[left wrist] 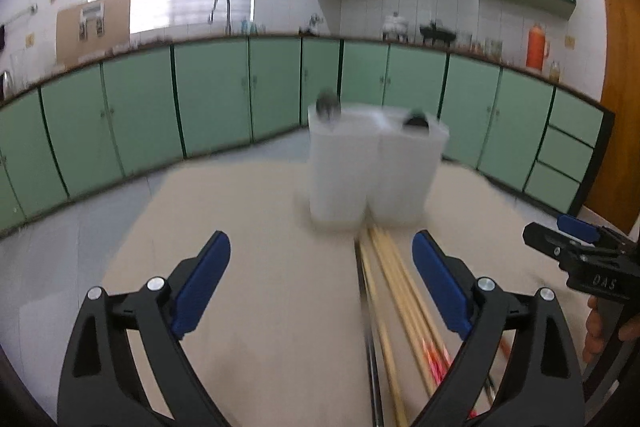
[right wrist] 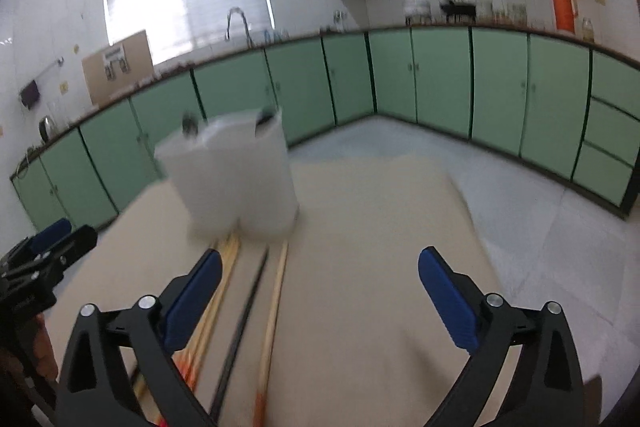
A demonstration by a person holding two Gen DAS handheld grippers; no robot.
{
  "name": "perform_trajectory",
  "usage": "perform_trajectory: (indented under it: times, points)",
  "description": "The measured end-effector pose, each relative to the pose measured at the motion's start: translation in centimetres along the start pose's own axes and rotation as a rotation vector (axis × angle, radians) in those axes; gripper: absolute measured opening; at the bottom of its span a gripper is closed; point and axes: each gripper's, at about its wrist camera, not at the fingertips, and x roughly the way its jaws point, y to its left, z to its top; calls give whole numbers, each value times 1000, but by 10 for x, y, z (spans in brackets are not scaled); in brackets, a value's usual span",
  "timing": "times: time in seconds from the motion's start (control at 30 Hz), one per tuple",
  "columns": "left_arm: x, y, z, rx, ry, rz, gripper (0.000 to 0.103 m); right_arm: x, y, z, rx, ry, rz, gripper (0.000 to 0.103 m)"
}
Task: Organize utensils
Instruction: 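Move both tools back over the row of chopsticks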
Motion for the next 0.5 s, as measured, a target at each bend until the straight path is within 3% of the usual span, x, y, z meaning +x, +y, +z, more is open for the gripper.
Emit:
perform_trajectory:
  times: [0.2,0.43,0.5]
  points:
    - [-9,3,-42,37,125,5,90,-13,7,-40,-7,73,0,96]
    - [-19,-2,-57,58,191,10,88,-29,5,-48,-7,77,-5,75]
    - [-19,-7,-63,80,223,0,78,-33,10,-50,-30,94,10,69]
